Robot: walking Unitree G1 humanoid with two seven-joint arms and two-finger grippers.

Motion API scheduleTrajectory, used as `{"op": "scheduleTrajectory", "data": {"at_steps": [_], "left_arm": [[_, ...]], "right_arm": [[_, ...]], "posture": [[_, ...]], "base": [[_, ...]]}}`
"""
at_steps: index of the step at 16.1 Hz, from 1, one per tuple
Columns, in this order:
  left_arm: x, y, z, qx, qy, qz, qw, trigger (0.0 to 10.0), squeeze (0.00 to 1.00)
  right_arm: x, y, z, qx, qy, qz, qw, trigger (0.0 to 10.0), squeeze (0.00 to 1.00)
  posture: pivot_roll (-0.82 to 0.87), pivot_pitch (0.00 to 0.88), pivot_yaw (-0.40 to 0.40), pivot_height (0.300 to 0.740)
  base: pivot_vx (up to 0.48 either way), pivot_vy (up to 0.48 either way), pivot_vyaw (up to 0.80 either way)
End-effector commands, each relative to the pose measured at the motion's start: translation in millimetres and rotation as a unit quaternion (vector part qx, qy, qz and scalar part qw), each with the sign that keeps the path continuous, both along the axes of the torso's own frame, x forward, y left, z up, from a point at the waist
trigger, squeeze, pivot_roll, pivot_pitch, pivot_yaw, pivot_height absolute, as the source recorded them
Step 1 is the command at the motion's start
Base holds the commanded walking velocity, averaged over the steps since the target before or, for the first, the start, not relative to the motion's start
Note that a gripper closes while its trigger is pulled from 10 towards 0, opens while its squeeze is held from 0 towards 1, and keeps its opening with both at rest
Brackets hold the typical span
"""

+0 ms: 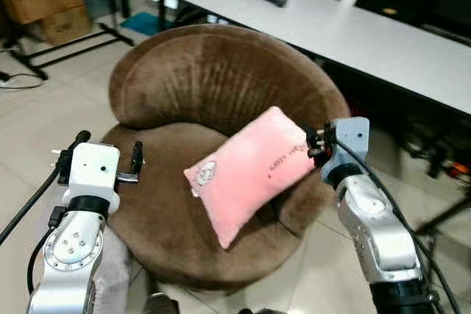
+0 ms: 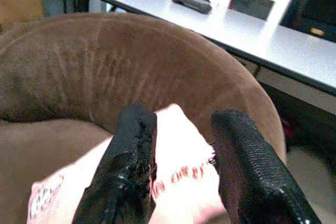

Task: Move the pillow to the sofa from floor

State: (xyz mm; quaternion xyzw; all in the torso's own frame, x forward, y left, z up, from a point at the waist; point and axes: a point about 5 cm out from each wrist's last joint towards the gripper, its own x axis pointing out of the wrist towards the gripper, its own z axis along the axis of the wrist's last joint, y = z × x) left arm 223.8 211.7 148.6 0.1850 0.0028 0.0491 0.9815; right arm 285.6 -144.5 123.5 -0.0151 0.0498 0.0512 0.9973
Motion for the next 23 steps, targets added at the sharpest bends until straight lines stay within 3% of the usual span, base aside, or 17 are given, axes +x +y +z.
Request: {"op": "scheduleTrajectory", "data": {"at_steps": [1,9,13,14,15,18,23], "left_arm": [[0.0,-3.0,-1.5,-0.001,-0.004,-0.004,1.0,10.0,0.0],[-1.9,-2.7,-4.0,0.0,-0.005,-0.005,1.0,10.0,0.0],[-1.1,4.3,-3.7,0.001,-0.01,-0.001,1.0,10.0,0.0],[-0.9,10.3,-3.7,0.004,-0.01,0.001,1.0,10.0,0.0],[-0.4,13.7,-3.1,0.005,-0.009,0.001,1.0,10.0,0.0],[3.2,17.9,-0.8,0.005,-0.008,-0.004,1.0,10.0,0.0],[7.5,23.0,0.5,0.003,-0.005,-0.01,1.0,10.0,0.0]], "right_arm": [[-0.2,-5.6,-1.6,0.001,-0.001,-0.005,1.0,10.0,0.0],[-1.6,-5.2,-9.7,0.009,0.026,0.01,1.0,10.0,0.0],[-1.7,0.3,-13.2,0.008,0.025,0.011,1.0,10.0,0.0],[-3.4,-0.3,-16.3,-0.03,0.025,0.013,0.999,10.0,0.0],[-5.2,0.0,-15.8,-0.033,0.021,0.021,0.999,10.0,0.0],[-6.3,0.5,-12.9,-0.003,0.018,0.033,0.999,10.0,0.0],[-3.7,2.4,-8.0,0.003,0.003,0.032,0.999,10.0,0.0]], "posture": [[0.13,0.0,-0.146,0.74],[0.14,0.0,-0.153,0.74],[0.16,0.0,-0.097,0.74],[0.16,0.0,-0.075,0.74],[0.16,0.0,-0.055,0.74],[0.16,0.0,-0.027,0.74],[0.16,0.0,0.001,0.74]], "base": [[-0.27,0.0,0.0],[-0.271,0.0,0.0],[0.0,0.0,0.0],[0.0,0.0,0.0],[0.0,0.0,0.0],[0.0,0.0,0.0],[0.0,0.267,0.0]]}}
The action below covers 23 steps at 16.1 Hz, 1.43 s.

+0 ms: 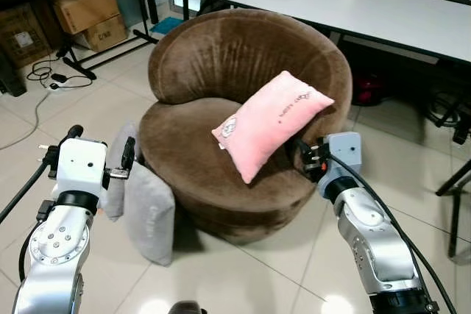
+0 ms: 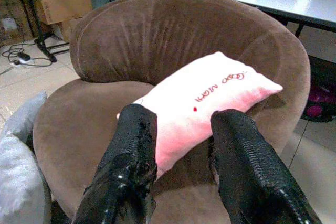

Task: Move the pillow to the sofa from floor

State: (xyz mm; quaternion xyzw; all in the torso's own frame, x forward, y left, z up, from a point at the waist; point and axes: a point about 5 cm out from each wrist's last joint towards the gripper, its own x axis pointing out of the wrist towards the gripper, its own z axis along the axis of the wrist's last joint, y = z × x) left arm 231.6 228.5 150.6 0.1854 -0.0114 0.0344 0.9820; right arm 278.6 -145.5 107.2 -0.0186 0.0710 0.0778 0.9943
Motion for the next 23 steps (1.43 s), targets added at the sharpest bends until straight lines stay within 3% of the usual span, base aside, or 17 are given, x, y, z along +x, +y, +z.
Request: {"op": "scheduleTrajectory", "data": {"at_steps": [1,10,18,23], "left_arm": [[0.5,7.0,-1.3,0.003,0.007,0.006,1.0,10.0,0.0],[1.7,9.1,-2.8,0.0,0.003,0.009,1.0,10.0,0.0],[0.4,5.8,-4.4,-0.005,0.002,0.009,1.0,10.0,0.0],[1.5,1.3,0.2,-0.024,-0.015,0.001,1.0,10.0,0.0]], "right_arm": [[4.0,1.1,6.7,0.002,-0.011,-0.009,1.0,10.0,0.0],[-0.6,-3.2,0.9,0.034,0.007,-0.031,0.999,10.0,0.0],[-0.5,0.8,-1.0,0.031,0.019,-0.023,0.999,10.0,0.0],[-0.5,6.2,-1.9,0.001,0.025,-0.001,1.0,10.0,0.0]], "posture": [[0.16,0.0,0.002,0.74],[0.15,0.0,-0.028,0.74],[0.15,0.0,-0.039,0.74],[0.15,0.0,-0.041,0.74]], "base": [[0.0,0.356,0.0],[0.0,0.376,0.0],[0.0,0.418,0.0],[0.0,0.0,0.32]]}}
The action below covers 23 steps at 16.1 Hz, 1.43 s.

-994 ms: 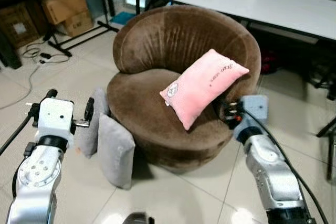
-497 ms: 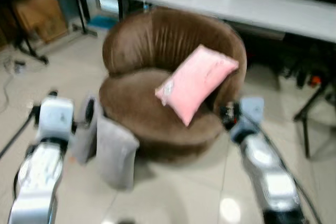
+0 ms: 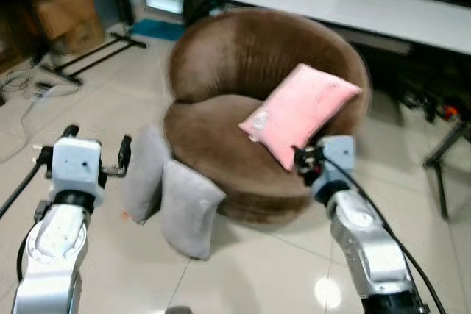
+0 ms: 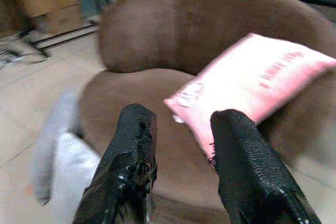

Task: Move the pillow to the sofa from floor

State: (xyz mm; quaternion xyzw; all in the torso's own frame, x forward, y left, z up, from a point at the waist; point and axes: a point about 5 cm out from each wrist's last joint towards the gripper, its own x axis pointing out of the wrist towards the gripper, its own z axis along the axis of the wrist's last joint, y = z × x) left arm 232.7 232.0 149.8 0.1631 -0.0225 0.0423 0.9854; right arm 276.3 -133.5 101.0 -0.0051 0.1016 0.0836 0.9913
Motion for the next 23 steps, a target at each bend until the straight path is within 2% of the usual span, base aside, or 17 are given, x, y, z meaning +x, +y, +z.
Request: {"op": "scheduleTrajectory", "data": {"at_steps": [1,8,23], "left_arm": [[0.5,-3.0,1.7,-0.006,-0.005,-0.011,1.0,10.0,0.0],[-0.6,-2.9,1.9,-0.008,-0.003,-0.015,1.0,10.0,0.0],[-2.2,-1.7,-1.5,-0.006,0.004,-0.022,1.0,10.0,0.0]], "right_arm": [[1.6,-2.6,4.5,-0.011,-0.007,0.004,1.0,10.0,0.0],[2.5,0.7,4.7,0.0,-0.003,0.007,1.0,10.0,0.0],[4.2,-2.5,3.7,-0.007,-0.013,-0.015,1.0,10.0,0.0]], "posture": [[0.15,0.0,-0.041,0.74],[0.15,0.0,-0.049,0.74],[0.16,0.0,-0.061,0.74]], "base": [[0.0,0.0,0.8],[0.299,0.0,0.8],[0.306,0.0,0.0]]}}
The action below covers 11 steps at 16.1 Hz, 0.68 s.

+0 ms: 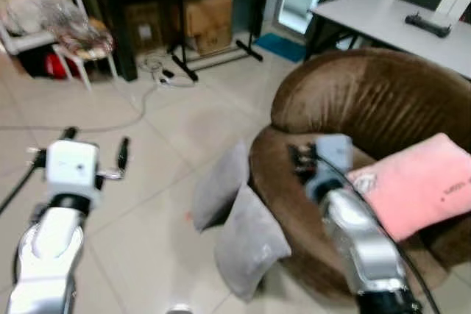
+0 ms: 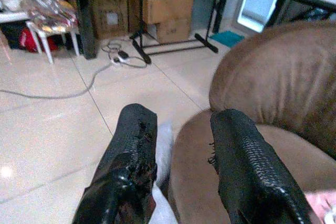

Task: Move the pillow to the sofa from floor

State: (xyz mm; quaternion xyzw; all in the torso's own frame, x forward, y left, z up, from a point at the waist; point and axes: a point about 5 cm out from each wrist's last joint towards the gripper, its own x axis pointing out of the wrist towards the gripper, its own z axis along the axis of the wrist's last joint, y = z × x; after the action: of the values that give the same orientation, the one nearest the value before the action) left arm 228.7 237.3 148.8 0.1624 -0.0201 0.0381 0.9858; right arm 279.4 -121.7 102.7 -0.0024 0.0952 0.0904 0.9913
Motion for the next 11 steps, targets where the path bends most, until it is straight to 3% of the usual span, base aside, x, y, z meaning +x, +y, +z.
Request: {"op": "scheduleTrajectory", "data": {"at_steps": [1,11], "left_arm": [[1.9,-7.1,-1.0,-0.005,0.001,-0.019,1.0,10.0,0.0],[1.1,-7.7,-2.1,-0.006,0.002,-0.022,1.0,10.0,0.0]], "right_arm": [[0.8,-14.7,1.8,-0.011,-0.007,-0.023,1.0,10.0,0.0],[0.6,-15.3,2.2,0.005,-0.009,-0.026,1.0,10.0,0.0]], "posture": [[0.16,0.0,-0.061,0.74],[0.16,0.0,-0.062,0.74]], "base": [[0.304,0.0,0.0],[0.304,0.0,0.0]]}}
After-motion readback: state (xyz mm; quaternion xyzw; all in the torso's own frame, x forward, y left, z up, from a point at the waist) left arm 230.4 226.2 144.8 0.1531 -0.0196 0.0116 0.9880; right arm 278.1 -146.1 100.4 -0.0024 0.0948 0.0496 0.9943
